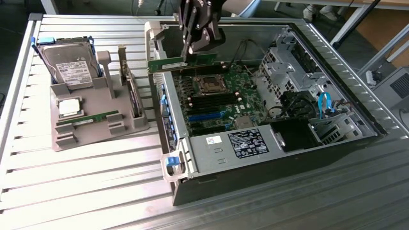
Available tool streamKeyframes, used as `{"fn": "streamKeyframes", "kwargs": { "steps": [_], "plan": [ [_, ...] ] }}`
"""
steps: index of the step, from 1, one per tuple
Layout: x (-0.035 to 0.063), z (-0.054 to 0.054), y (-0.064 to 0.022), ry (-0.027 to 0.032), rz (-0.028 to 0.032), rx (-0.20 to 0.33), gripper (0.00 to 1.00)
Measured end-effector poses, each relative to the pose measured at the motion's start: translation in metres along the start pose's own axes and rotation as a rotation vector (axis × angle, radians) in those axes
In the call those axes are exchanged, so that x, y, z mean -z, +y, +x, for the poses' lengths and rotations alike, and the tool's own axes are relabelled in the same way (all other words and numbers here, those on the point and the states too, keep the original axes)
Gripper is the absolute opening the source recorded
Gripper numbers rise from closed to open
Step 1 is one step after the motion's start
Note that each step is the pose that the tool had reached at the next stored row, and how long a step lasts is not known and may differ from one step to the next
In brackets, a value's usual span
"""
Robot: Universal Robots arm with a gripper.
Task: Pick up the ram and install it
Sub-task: 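Pick up the ram and move it above insertion slot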
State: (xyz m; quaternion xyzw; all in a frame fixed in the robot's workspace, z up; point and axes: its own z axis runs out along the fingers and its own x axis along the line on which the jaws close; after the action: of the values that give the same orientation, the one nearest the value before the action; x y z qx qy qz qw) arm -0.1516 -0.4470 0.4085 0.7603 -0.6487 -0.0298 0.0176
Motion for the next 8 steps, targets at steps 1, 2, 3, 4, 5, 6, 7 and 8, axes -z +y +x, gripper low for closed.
{"fn": "streamKeyframes", "kwargs": {
  "steps": [1, 2, 3, 4, 5, 6, 7, 8],
  "plan": [
    [0.0001, 0.0002, -0.0015, 0.0, -0.0002, 0.0, 0.11],
    [0.0002, 0.0004, -0.0027, 0.0, -0.0004, 0.0, 0.11],
    [0.0003, 0.0007, -0.0045, -0.0001, -0.0006, 0.0, 0.11],
    [0.0003, 0.0009, -0.0053, -0.0002, -0.0007, 0.0, 0.11],
    [0.0004, 0.001, -0.0065, -0.0002, -0.0009, 0.0, 0.11],
    [0.0006, 0.0013, -0.008, -0.0001, -0.0011, 0.0, 0.11],
    [0.0007, 0.0015, -0.0094, -0.0002, -0.0013, 0.0, 0.11],
    [0.0007, 0.0016, -0.0099, -0.0002, -0.0014, 0.0, 0.11]
  ]
}}
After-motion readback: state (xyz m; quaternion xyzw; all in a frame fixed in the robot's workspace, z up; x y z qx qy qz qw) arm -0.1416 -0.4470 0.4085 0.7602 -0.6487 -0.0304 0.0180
